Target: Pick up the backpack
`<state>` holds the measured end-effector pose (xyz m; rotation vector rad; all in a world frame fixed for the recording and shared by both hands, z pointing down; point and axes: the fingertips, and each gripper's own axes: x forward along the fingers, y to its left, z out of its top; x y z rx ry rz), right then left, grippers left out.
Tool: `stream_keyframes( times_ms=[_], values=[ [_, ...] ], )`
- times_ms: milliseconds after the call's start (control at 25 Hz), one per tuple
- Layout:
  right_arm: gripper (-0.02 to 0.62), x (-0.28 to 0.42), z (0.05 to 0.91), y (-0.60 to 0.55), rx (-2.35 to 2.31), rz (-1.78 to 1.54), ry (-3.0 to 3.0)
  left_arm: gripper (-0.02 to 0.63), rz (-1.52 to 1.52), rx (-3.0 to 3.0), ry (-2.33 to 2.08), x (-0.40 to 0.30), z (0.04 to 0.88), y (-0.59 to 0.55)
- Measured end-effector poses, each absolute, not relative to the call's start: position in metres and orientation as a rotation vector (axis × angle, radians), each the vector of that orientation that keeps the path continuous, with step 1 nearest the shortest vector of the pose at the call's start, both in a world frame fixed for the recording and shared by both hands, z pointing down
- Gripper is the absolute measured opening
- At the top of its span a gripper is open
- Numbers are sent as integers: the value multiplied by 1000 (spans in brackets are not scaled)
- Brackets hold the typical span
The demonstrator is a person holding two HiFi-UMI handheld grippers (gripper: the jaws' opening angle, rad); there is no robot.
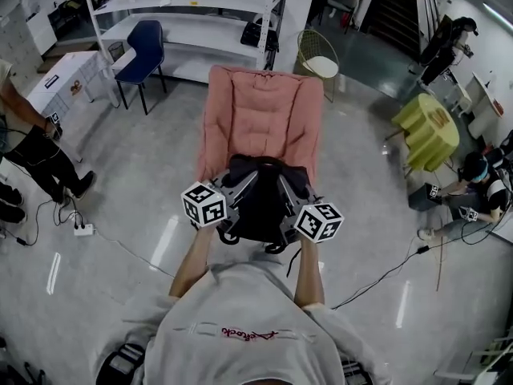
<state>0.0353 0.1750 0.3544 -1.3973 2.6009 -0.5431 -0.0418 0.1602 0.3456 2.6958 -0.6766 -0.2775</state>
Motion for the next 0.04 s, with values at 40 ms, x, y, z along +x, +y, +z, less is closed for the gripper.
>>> stream_keyframes(
  times_ms=[40],
  values=[
    [52, 37, 355, 174, -1401, -544, 2593, 52, -274, 2698, -671, -40, 346, 159]
  ],
)
